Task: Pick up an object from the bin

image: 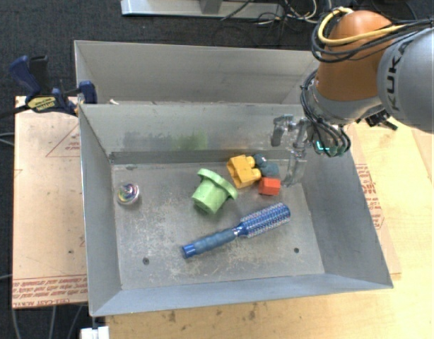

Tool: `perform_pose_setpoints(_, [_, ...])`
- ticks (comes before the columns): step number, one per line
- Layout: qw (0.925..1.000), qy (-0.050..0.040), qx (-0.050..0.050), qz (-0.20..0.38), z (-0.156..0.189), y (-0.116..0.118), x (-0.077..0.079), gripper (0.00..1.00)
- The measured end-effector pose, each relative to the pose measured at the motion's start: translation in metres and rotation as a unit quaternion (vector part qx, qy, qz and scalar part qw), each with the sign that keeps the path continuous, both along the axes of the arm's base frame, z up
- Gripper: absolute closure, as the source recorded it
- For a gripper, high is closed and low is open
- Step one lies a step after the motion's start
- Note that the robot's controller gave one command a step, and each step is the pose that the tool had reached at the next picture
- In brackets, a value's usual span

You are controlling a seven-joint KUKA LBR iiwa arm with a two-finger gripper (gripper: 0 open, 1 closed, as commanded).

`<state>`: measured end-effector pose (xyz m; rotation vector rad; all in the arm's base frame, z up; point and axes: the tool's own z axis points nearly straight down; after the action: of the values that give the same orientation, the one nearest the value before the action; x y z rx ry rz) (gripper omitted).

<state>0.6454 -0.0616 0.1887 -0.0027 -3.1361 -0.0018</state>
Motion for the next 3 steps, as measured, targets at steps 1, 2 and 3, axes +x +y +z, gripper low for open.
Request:
perform_pose_setpoints(1, [0.9852,0.0001,0.002,0.171,-0.122,0.025,-0.099,0.0])
perform_pose_setpoints(2, [0.9569,-0.0054,0.0,0.29,-0.088,0.018,-0.092,0.0])
perform_pose_setpoints(3, [0.9286,-0.0045,0.0,0.371,-0.089,0.012,-0.093,0.0])
